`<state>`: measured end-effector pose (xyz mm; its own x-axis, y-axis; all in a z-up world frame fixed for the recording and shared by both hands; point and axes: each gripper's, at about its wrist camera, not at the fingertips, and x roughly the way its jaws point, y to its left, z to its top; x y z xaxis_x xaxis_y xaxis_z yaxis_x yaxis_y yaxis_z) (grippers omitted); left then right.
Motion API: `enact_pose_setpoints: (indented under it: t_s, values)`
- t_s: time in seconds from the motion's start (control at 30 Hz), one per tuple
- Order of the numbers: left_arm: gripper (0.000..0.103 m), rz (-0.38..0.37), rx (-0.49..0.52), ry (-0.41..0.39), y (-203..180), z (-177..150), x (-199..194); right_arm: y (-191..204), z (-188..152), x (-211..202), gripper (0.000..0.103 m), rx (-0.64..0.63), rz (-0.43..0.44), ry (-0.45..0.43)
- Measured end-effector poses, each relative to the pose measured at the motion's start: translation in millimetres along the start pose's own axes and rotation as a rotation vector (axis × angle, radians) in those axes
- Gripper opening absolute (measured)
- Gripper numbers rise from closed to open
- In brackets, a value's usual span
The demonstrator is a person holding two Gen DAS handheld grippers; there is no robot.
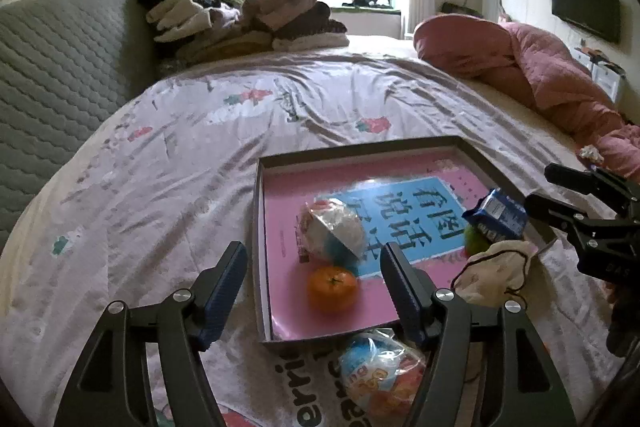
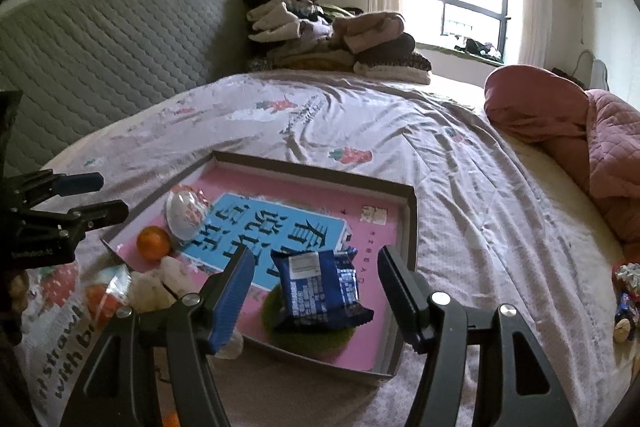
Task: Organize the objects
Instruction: 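Withdraw both tools from the tray toward the remaining items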
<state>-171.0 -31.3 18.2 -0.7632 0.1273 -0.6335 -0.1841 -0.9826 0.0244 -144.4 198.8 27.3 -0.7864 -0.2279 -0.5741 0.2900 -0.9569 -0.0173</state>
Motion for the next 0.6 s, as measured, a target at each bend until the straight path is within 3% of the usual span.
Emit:
enact_pose_setpoints:
  t_s: [0.6]
  values:
    - [0.071,0.000,-0.053,-0.068,-0.7,8.4,-35.7,20.1,12.3,-29.2,0.065,-0.037,0.030,-0.075]
